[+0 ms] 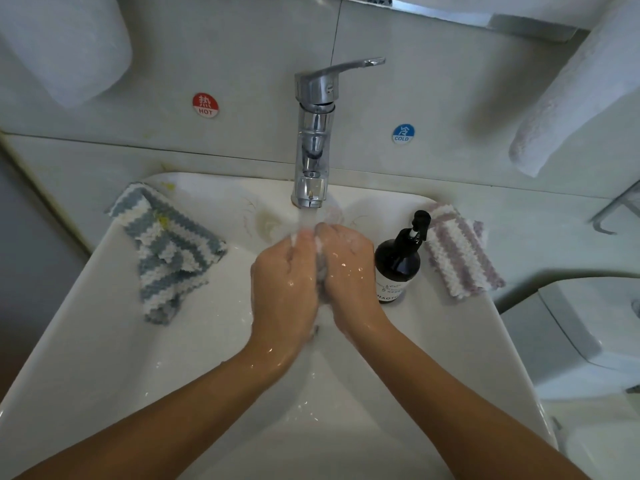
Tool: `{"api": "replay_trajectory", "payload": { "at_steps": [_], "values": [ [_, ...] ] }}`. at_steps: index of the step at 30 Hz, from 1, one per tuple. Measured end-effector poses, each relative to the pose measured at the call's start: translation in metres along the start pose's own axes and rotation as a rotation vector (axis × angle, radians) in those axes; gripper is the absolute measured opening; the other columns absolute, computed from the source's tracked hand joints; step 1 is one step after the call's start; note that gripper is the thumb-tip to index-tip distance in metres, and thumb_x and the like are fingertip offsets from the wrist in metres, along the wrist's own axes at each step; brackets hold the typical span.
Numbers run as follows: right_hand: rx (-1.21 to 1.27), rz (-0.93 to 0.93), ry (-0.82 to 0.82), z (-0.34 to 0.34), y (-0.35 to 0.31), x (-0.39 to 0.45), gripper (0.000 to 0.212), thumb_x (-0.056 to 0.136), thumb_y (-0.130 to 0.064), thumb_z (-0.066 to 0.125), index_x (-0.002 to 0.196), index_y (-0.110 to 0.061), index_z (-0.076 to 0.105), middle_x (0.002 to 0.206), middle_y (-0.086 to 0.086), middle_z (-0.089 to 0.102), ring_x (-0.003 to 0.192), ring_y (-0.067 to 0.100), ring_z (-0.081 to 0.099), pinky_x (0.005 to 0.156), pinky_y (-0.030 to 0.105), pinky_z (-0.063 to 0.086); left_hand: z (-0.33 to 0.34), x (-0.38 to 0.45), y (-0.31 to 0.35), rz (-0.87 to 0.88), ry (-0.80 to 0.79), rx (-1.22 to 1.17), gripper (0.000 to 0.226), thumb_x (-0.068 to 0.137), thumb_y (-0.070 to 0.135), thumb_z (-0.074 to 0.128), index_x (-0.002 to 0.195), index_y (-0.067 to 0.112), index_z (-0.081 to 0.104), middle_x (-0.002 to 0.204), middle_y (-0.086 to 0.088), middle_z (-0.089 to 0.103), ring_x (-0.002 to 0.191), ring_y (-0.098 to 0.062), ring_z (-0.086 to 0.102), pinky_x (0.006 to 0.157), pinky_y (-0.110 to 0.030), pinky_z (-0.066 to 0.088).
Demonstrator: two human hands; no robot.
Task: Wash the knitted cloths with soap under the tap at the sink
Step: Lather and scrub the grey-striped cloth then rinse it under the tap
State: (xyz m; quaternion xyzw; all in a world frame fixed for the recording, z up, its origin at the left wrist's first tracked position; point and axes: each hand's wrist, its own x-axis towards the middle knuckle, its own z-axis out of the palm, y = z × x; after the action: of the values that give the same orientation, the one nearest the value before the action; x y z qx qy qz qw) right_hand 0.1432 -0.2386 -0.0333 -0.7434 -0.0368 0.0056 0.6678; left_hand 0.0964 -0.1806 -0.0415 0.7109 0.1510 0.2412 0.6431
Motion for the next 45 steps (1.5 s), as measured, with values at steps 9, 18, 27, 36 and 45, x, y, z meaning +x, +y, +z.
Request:
{"api": "replay_trajectory", "payload": {
  "at_steps": [9,18,27,36,45],
  "values": [
    [0.028,0.003,-0.082,0.006,0.011,-0.012,0.008,0.099,-0.038,0.044,0.095,-0.034,0.049,0.091,-0.001,0.062,0.068,0.016,0.061,0.053,0.030,0.049,-0.006,0.021,-0.009,-0.017,0.061,-0.009,0.022,0.101,0.029,0.047,0.090,0.012,0.054,0.067,0.008,0.053,0.053,-0.003,0.053,0.052,-0.030,0.049],
    [-0.005,-0.022,-0.035,-0.001,0.008,-0.009,0.029,0.098,-0.010,0.045,0.099,-0.039,0.053,0.099,-0.008,0.061,0.097,0.018,0.064,0.085,0.044,0.057,0.003,0.014,-0.017,-0.072,-0.081,0.052,0.024,0.086,0.051,0.046,0.108,0.043,0.047,0.108,0.004,0.063,0.095,-0.014,0.065,0.083,-0.048,0.056],
    [0.014,0.044,-0.086,0.010,0.006,-0.017,0.030,0.097,-0.044,0.051,0.096,-0.014,0.057,0.082,0.008,0.067,0.078,0.020,0.067,0.073,0.041,0.056,0.001,0.014,-0.012,-0.085,0.060,-0.027,0.032,0.101,0.040,0.042,0.087,0.017,0.059,0.071,0.002,0.065,0.066,-0.009,0.063,0.061,-0.028,0.049],
    [-0.118,0.140,-0.063,0.015,0.010,-0.015,0.036,0.097,-0.050,0.045,0.075,-0.027,0.061,0.071,-0.004,0.067,0.070,0.009,0.066,0.069,0.032,0.053,0.008,0.009,-0.008,-0.176,0.096,-0.020,0.045,0.099,0.045,0.045,0.074,0.018,0.069,0.063,0.003,0.068,0.061,-0.006,0.065,0.058,-0.025,0.050],
    [-0.014,0.098,-0.034,0.012,0.006,-0.019,0.037,0.100,-0.041,0.042,0.088,-0.011,0.060,0.082,0.014,0.066,0.081,0.029,0.067,0.076,0.050,0.056,0.008,0.009,-0.007,-0.095,0.113,-0.022,0.044,0.102,0.035,0.044,0.075,0.007,0.064,0.063,-0.006,0.065,0.061,-0.018,0.064,0.058,-0.031,0.052]
  ]
}}
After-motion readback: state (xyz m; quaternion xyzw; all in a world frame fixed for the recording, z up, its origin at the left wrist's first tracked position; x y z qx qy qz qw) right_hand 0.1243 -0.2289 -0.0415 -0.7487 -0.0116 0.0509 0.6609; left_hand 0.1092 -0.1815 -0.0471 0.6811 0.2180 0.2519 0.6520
